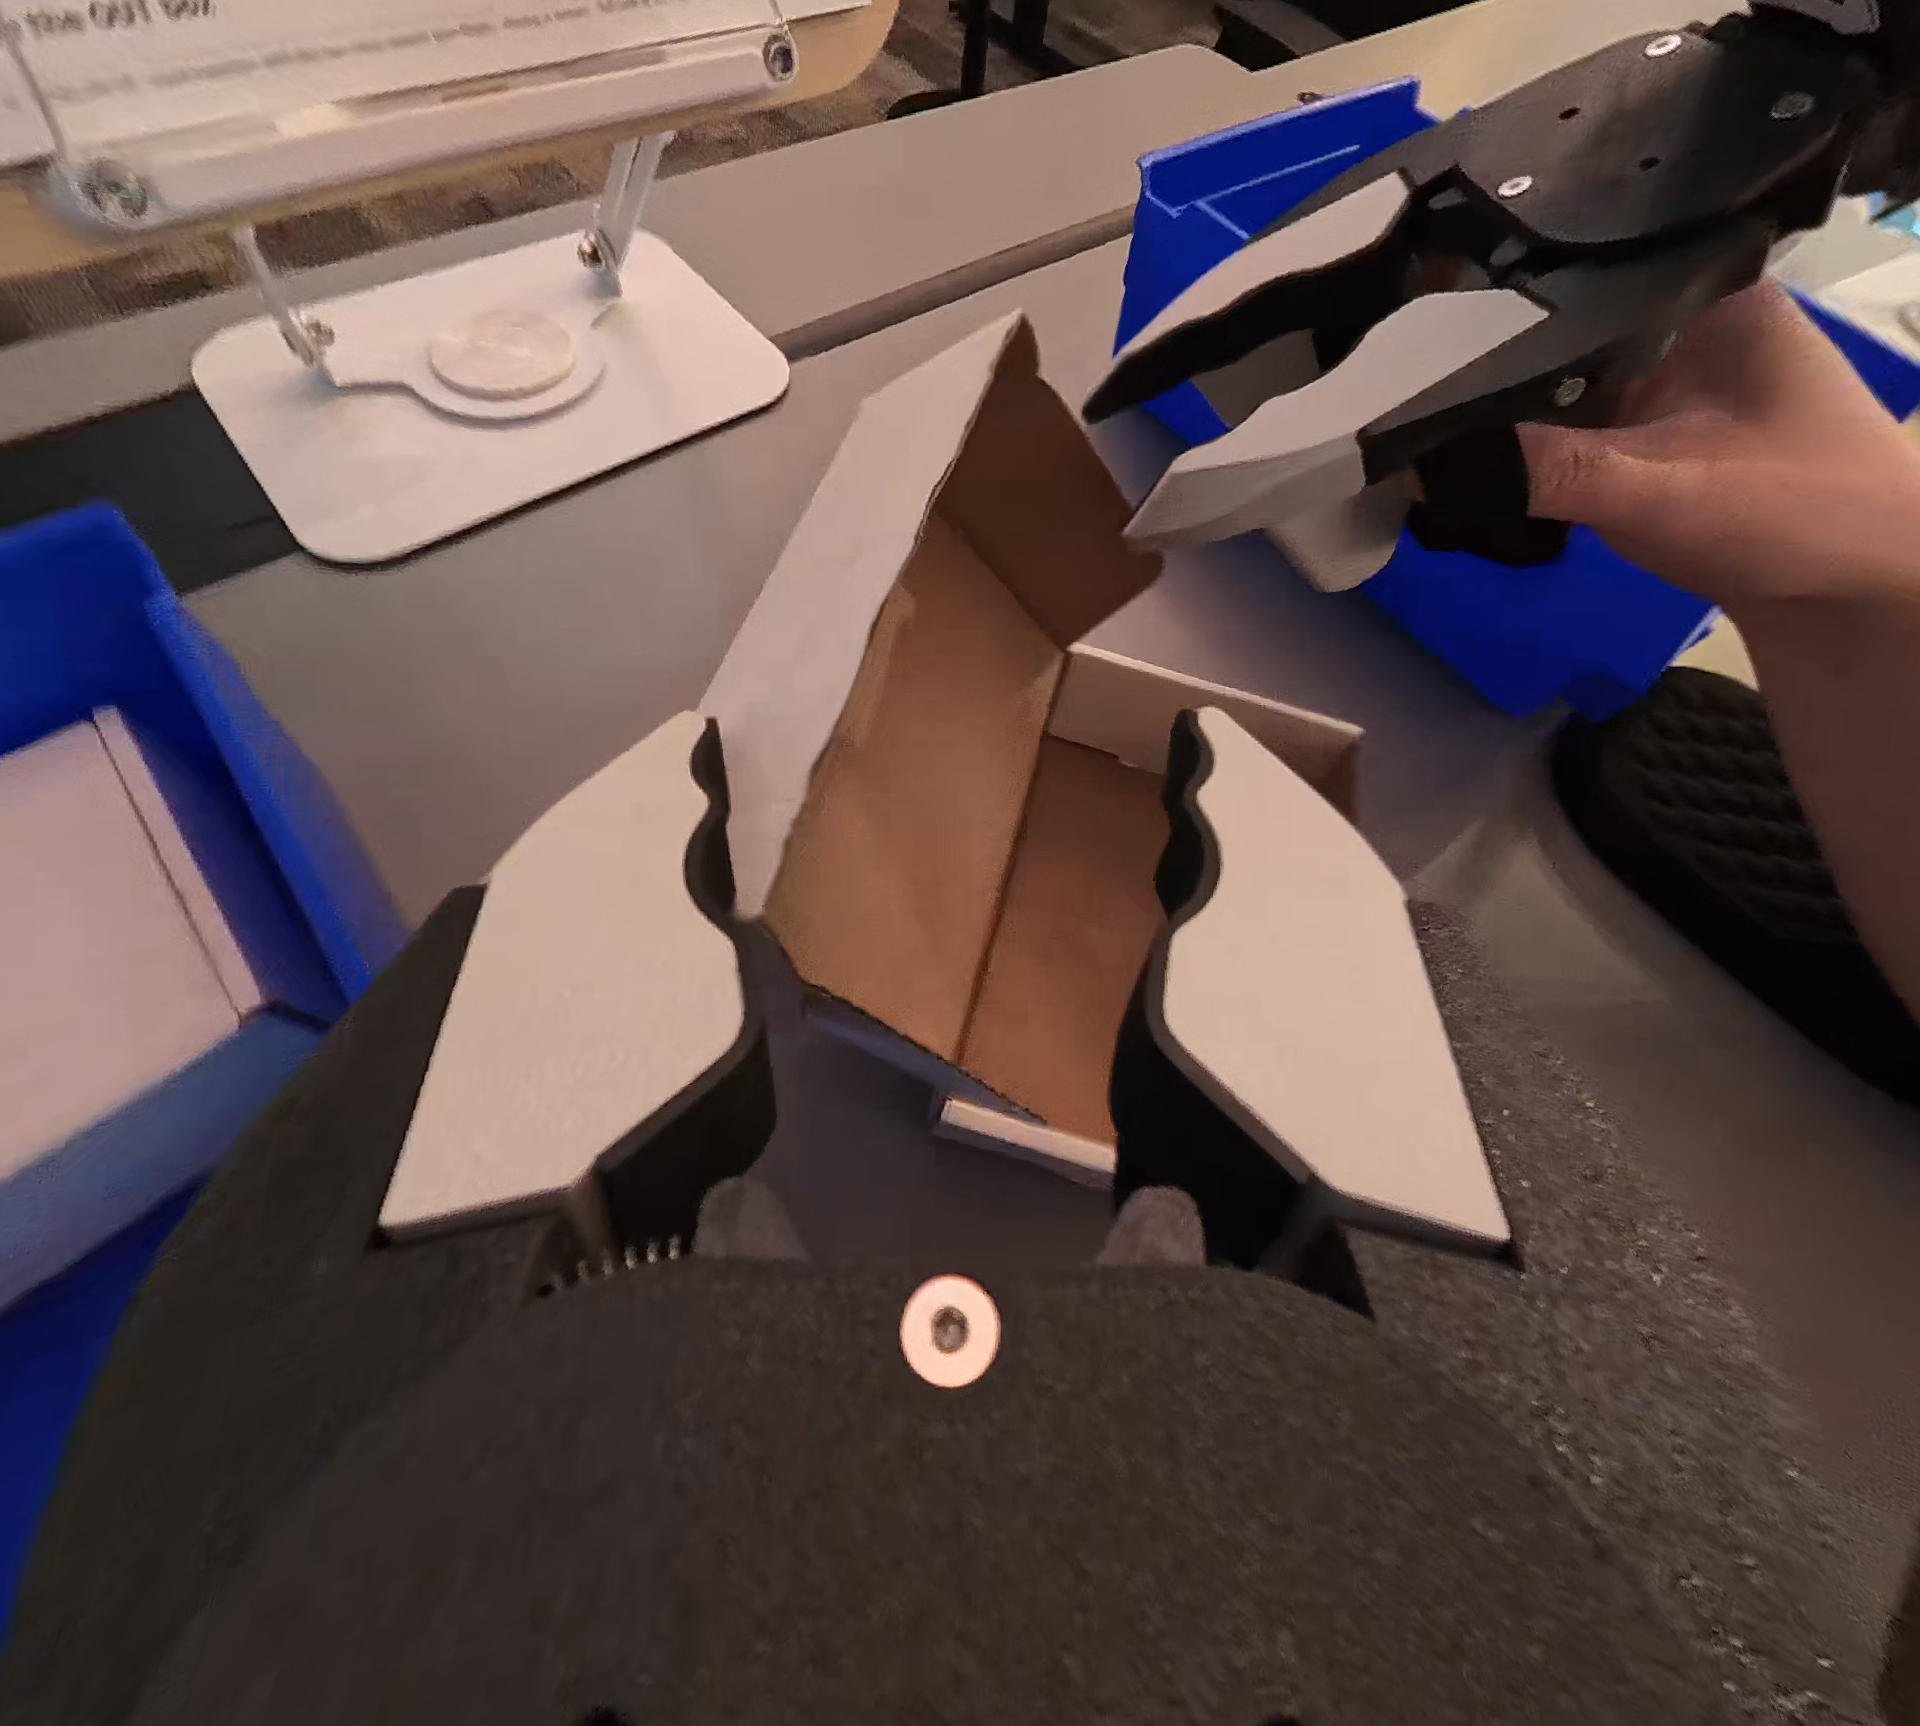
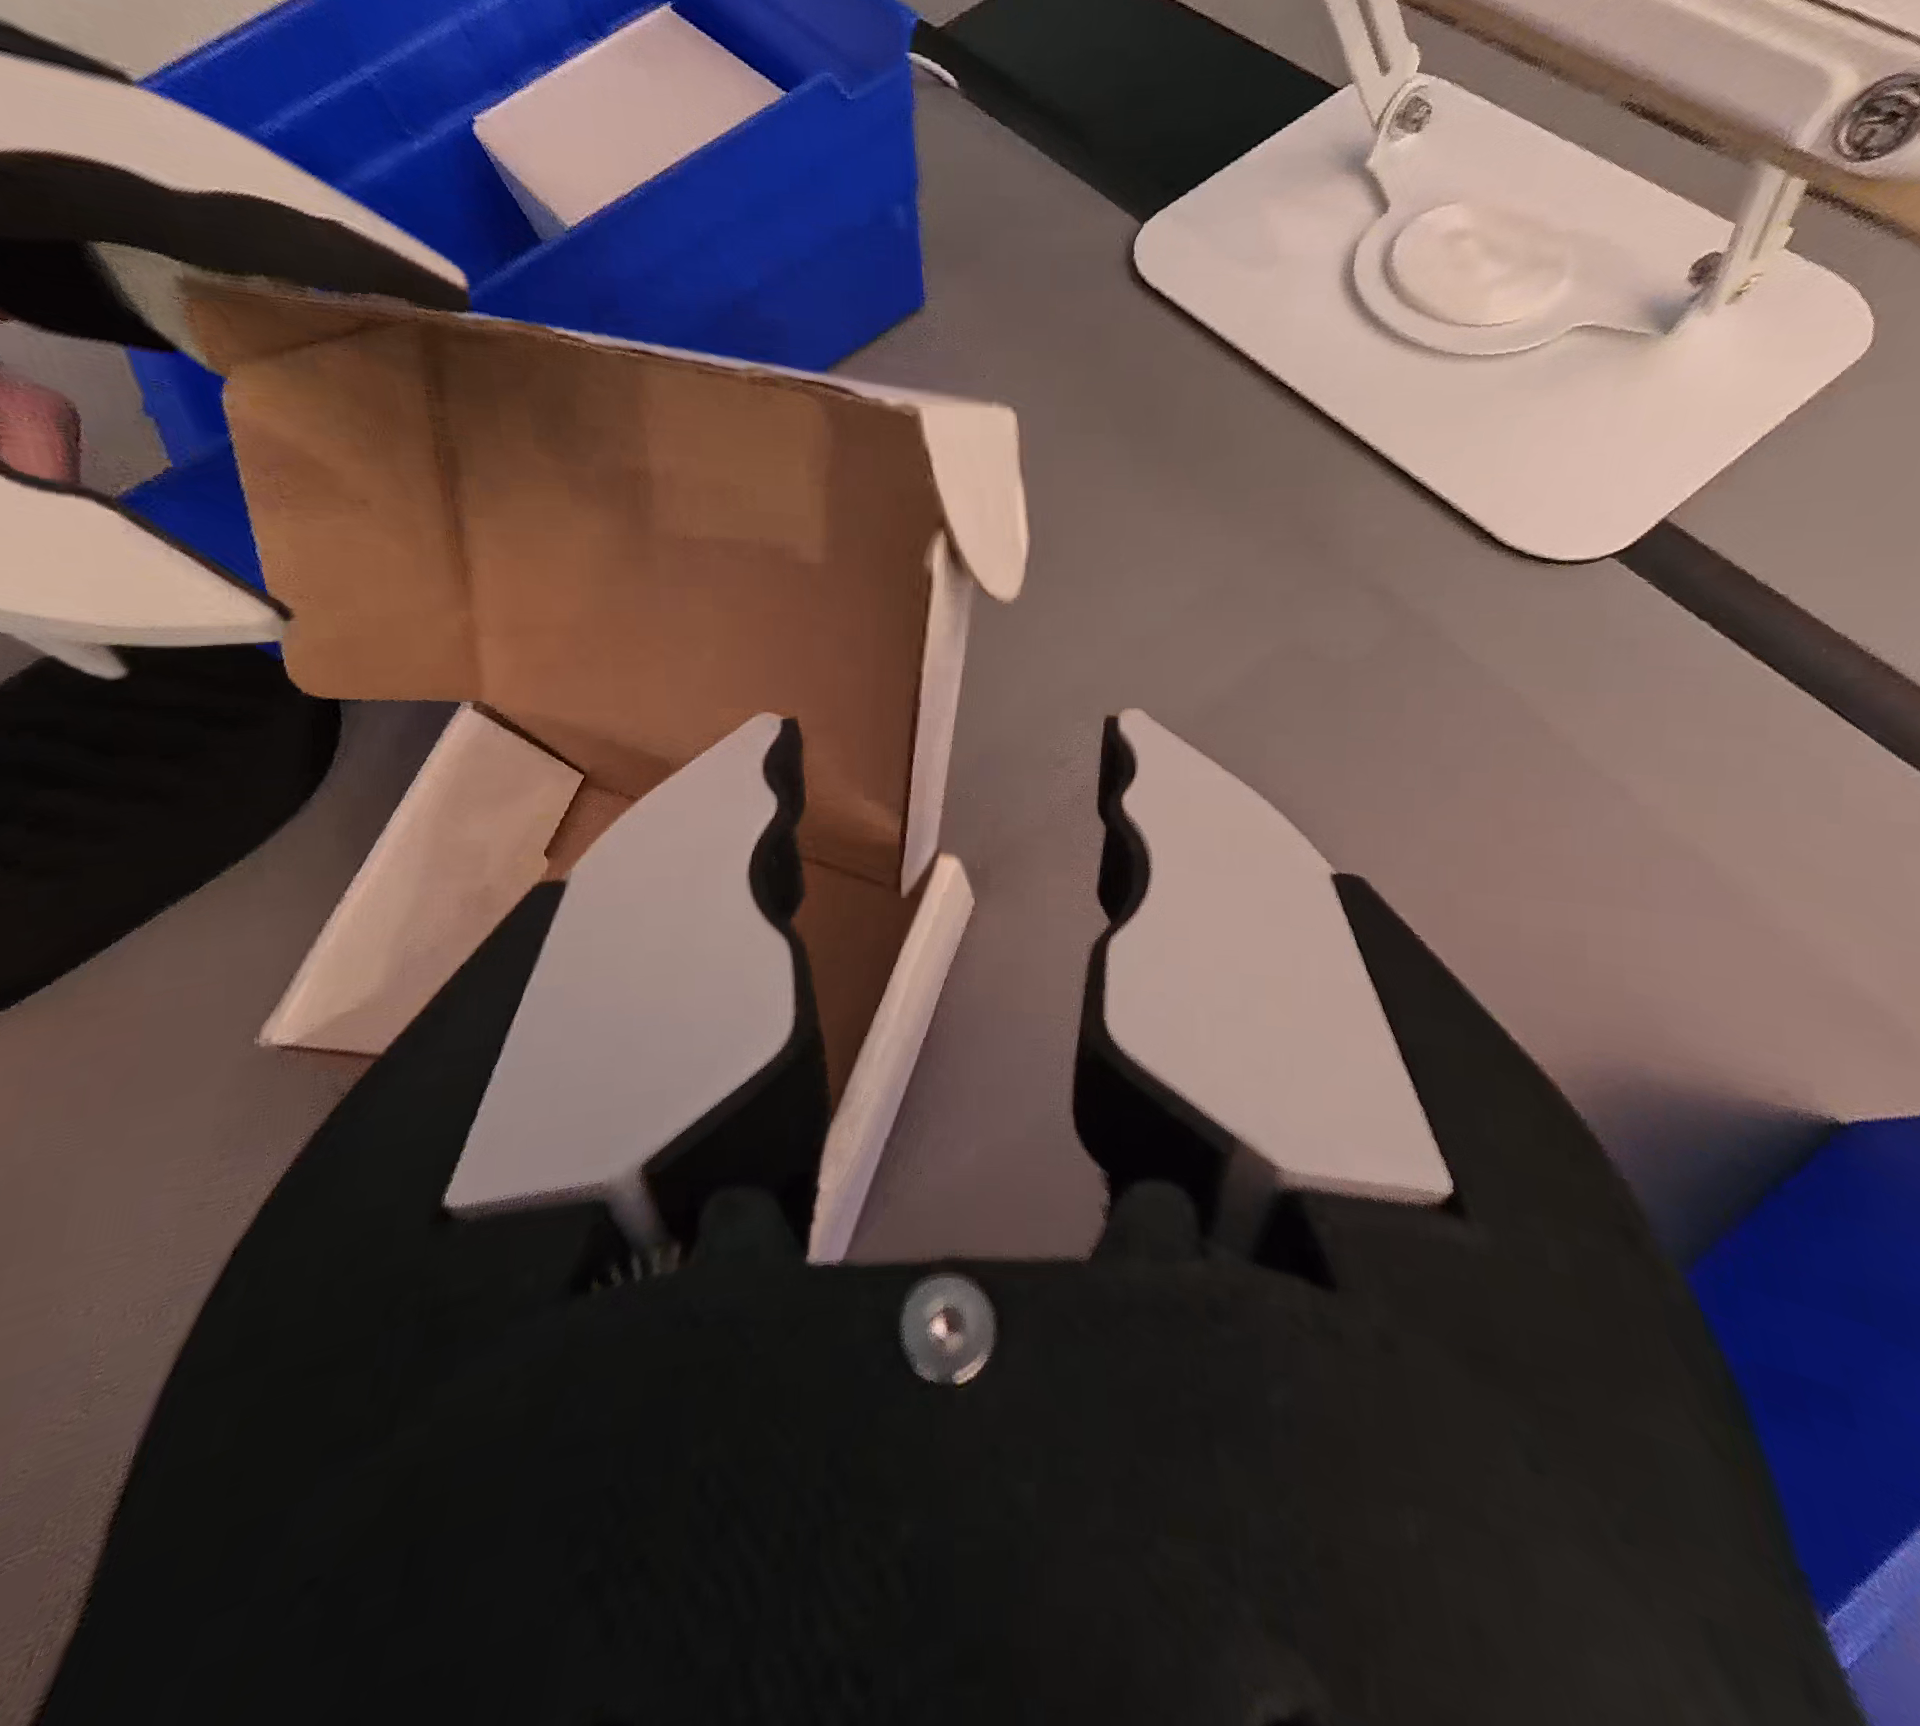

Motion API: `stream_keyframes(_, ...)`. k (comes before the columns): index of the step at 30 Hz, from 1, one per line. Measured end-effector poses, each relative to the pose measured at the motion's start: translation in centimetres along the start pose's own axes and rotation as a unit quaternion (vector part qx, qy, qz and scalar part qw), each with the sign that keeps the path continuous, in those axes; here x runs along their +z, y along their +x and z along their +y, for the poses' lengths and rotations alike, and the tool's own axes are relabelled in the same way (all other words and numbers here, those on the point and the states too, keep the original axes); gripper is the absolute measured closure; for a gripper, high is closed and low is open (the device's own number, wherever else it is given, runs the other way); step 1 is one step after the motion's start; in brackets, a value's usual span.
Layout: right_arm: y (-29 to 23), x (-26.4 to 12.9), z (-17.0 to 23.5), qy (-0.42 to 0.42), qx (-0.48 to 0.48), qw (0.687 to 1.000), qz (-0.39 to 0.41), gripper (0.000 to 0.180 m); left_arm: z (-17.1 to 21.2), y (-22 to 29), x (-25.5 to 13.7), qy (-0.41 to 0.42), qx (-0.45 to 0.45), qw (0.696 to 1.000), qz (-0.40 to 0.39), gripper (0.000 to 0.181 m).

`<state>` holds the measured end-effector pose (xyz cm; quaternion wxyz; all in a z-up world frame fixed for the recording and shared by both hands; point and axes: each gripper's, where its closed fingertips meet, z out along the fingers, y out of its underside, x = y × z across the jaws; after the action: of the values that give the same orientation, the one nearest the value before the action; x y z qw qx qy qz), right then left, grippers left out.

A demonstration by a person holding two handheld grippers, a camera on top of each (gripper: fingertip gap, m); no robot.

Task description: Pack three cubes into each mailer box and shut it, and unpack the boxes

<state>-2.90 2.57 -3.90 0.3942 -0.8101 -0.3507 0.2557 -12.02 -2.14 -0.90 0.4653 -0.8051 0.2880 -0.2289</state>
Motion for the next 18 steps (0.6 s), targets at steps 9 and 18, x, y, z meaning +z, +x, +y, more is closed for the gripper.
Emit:
stream_keyframes(9,-0.5,-2.2,1.3,0.015,0.04,0.999,-0.021,0.125,-2.9,-2.7,-1.6,0.065,0.072,0.992,-0.084,0.096)
stream_keyframes(18,-2.6,-2.7,0.8,0.037,0.051,0.997,-0.038,0.125,-0.4,0.5,-1.6,0.065,-0.061,0.995,0.054,0.101)
